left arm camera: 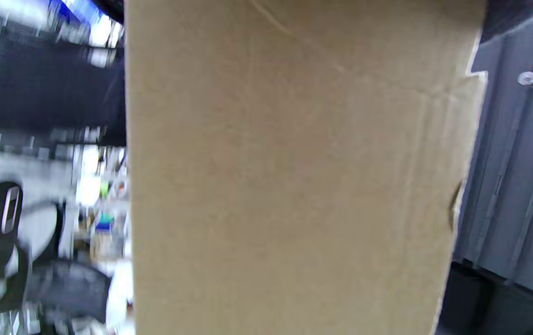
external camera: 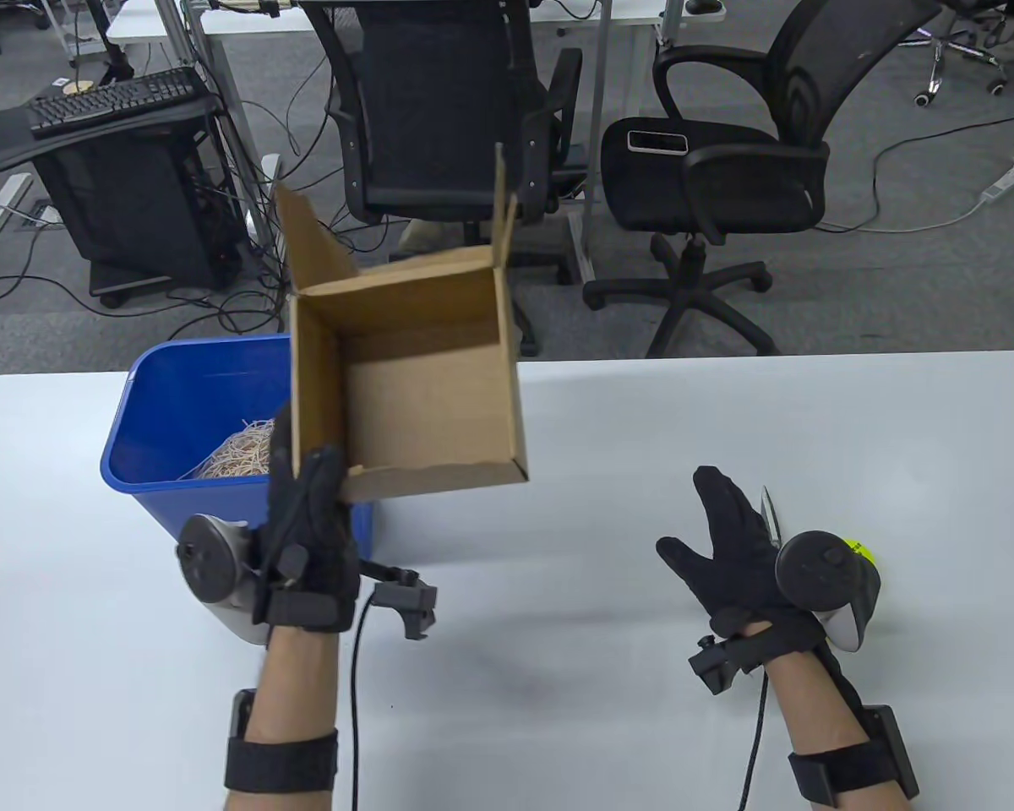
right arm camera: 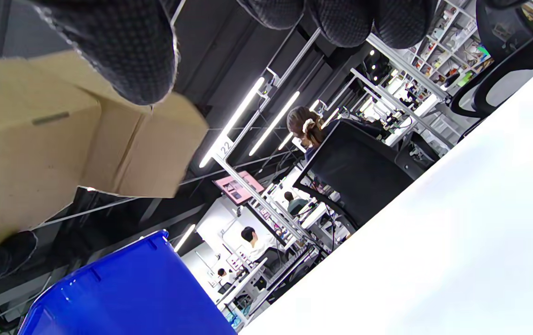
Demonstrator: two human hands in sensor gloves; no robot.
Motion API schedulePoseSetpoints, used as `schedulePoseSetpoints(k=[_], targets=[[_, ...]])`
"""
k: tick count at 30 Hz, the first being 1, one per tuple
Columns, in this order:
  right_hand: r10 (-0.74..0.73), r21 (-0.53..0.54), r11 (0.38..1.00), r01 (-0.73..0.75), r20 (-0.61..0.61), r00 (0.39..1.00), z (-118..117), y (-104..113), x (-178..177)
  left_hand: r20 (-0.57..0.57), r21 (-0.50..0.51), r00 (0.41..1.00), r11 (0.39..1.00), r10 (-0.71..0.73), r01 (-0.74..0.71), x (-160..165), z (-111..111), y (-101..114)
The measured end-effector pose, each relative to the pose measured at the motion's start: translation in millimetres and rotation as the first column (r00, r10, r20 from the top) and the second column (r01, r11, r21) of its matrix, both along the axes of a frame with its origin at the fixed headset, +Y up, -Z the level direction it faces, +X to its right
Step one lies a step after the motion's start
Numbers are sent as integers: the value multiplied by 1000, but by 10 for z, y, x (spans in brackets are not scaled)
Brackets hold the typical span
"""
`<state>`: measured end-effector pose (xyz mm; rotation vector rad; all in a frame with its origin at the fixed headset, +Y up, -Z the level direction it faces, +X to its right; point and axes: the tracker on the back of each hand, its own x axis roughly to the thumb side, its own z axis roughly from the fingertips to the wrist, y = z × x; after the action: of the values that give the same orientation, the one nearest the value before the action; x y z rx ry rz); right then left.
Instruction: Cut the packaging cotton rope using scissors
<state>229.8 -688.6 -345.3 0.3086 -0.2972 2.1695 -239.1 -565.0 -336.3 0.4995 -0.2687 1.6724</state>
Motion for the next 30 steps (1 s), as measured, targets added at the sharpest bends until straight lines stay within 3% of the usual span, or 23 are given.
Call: schedulePoseSetpoints(k=[6, 11, 17, 24, 28, 30], targets=[[0, -9, 1000, 0, -16, 1000, -16, -28, -23, -294, -135, 941, 982, -168, 133, -798, -22, 175], [1, -14, 1000, -1, -26, 1000, -6, -25, -36, -431, -265, 850, 943, -301, 200, -1130, -126, 182], [15, -17, 1000, -15, -36, 999, -9, -33, -57, -432, -383, 770, 868, -470, 315, -1156, -244, 90], [-5, -43, 999, 3, -48, 999, -28, -82, -42, -448, -445, 729, 836, -518, 320, -1025, -283, 46], [-1, -42, 999, -1, -54, 999, -29, -84, -48, -439, -493, 633, 760, -637, 422, -983, -276, 3], [-1, -38, 999, -1, -57, 998, -28, -83, -51, -474, -426, 651, 801, -593, 420, -926, -247, -2]])
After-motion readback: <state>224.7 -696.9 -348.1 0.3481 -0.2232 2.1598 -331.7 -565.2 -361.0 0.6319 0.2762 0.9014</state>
